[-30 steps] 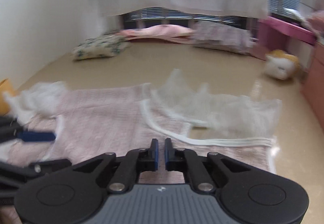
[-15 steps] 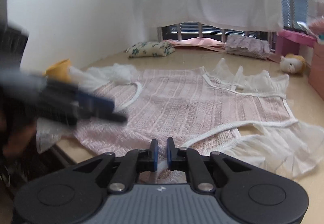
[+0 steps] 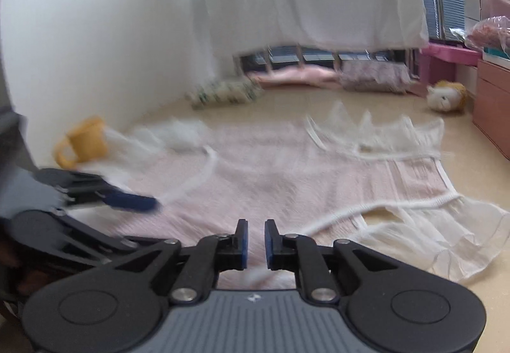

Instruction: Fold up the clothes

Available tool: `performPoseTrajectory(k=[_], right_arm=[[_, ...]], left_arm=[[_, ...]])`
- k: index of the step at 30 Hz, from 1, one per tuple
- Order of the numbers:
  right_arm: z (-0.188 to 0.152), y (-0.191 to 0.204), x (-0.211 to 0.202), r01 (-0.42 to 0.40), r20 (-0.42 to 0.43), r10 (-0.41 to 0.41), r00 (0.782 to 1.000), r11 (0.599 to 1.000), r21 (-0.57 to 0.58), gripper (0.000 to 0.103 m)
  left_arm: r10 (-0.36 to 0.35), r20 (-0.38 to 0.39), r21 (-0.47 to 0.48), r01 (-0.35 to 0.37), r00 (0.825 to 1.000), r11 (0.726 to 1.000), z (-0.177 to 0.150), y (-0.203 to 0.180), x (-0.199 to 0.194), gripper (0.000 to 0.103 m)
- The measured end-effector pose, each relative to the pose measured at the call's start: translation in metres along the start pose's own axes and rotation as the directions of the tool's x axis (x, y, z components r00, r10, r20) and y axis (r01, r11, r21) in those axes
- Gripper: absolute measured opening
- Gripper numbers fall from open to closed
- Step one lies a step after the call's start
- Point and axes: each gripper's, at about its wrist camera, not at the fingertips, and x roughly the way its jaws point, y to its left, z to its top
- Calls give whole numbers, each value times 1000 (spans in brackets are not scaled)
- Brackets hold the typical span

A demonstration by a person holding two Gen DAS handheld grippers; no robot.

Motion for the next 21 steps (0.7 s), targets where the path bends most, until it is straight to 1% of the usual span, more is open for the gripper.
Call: performPoseTrajectory(k=[2,3,4,5,6,8,9,10,11,13,14,16,17,19,21], right_arm=[[-5,1,0,16,12,-16,1000,1000,-22,8],[-3,4,-1,24,9,-24,1000,999,-23,10],[1,9,-3,18,18,-17,1000,1000,-26,13],[5,15,-5,5,30,-4,1000,999,-34,14],[7,23,-4,-26,45,29,999,998,-58,13],[5,35,8,-56,13,58,998,993,-100,15],[1,36,14,-47,-7,46,999,993,-106,14],[-4,34,13,-41,21,43,999,993,-114,14],[-7,30,9,-43,29,47,998,992,-116,14],[-9,23,2,-47,41,51,998,995,-94,18],[-9,22,-3,-57,60,62,996,995,-81,21],[-11,25,-9,-97,102,106,989,991,-89,20],[-13,28,-10,-119,116,131,985,987,-105,24],[-20,33,-1,-113,84,125,989,984,-139,25],[-28,32,-1,-91,100,108,989,983,-160,25]], left_arm=[[-15,9,18,15,1000,1000,-4,2,-5,69],[-27,13,25,27,1000,999,-5,2,-7,69],[-41,15,26,41,999,999,-7,3,-7,71],[-52,17,26,51,999,998,-9,4,-8,73],[-55,21,26,54,998,998,-10,5,-8,73],[-52,20,35,52,998,998,-11,6,-11,73],[-51,19,37,50,999,998,-13,8,-14,73],[-51,19,37,50,999,998,-15,13,-19,74],[-56,27,35,56,998,998,-18,19,-24,73],[-89,68,21,87,994,996,-25,34,-38,73],[-96,78,13,95,992,995,-27,40,-42,73],[-80,56,-9,80,995,997,-30,46,-38,72],[-69,55,0,69,996,998,-32,48,-37,71],[-58,81,71,52,995,996,-39,45,-39,71],[-67,86,64,62,994,996,-42,51,-45,71]])
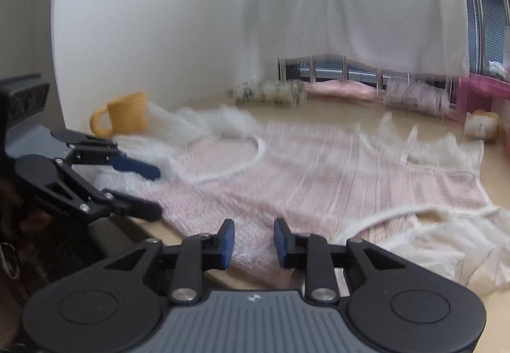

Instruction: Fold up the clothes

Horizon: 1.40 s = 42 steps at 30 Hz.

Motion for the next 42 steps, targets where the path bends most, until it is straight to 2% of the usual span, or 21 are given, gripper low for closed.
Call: performPoseTrajectory(k=[2,4,6,8,13,17,20,23,26,27,28,29,31,32,34,36,37,38,39,40,42], right_arm=[[5,-4,-10,-7,-12,7,1000,1000,2,25],[8,-12,-32,-58,18,59,998,998,-36,27],[7,-22,-47,-99,-8,99,995,990,-97,27],[9,-27,-49,-94,-58,87,994,986,-134,27],[7,-17,-43,-94,-118,68,991,969,-229,24],[2,-21,-40,-90,-136,64,989,975,-202,24],[-2,-21,-39,-89,-132,64,989,977,-192,24],[0,-19,-41,-84,-143,56,988,977,-198,24],[8,-10,-49,-93,-106,70,992,969,-229,24],[13,-5,-49,-104,-80,88,993,967,-231,24],[17,0,-48,-119,-55,109,993,966,-230,24],[23,8,-42,-152,-36,148,988,963,-221,25],[33,36,-20,-229,-16,233,972,941,-248,26],[37,57,-7,-248,-17,256,967,919,-307,29],[44,101,20,-261,-20,285,958,842,-472,30],[54,134,45,-275,-29,319,947,764,-584,30],[62,143,60,-301,-51,339,940,746,-593,29],[71,151,75,-328,-80,351,933,738,-590,24],[82,153,93,-356,-132,342,930,759,-545,4],[93,154,112,-376,-180,331,926,784,-494,0],[110,143,141,-363,-226,297,928,857,-365,1]], left_arm=[[-6,9,30,6,1000,1000,-2,5,-12,71],[-14,17,101,12,1000,995,-7,9,-26,71],[-21,-1,168,20,1000,986,-10,13,-34,70],[-14,-19,219,18,1000,976,-11,16,-38,60],[59,-40,279,-46,997,959,-16,34,-47,58],[176,-42,243,-161,983,957,-24,64,-65,58],[247,-18,130,-242,969,961,-28,90,-82,58],[194,0,43,-194,981,980,-32,102,-98,58],[152,8,40,-152,988,988,-37,102,-104,59],[150,-2,34,-150,989,988,-38,103,-102,56],[138,-13,25,-138,990,990,-39,106,-101,40],[116,-20,15,-116,993,993,-37,109,-100,13],[70,-34,-7,-71,997,997,-35,115,-97,12],[48,-39,-16,-48,998,999,-33,118,-97,12],[9,-42,-25,-10,999,1000,-29,122,-98,13],[3,-47,0,-3,999,1000,-25,125,-100,13],[-2,-57,14,3,998,1000,-23,127,-100,14],[-12,-79,24,14,997,1000,-22,131,-99,15],[1,-93,37,2,996,999,-21,134,-99,16],[38,-97,45,-34,995,998,-20,138,-100,16],[133,-77,19,-132,988,991,-21,144,-105,20]])
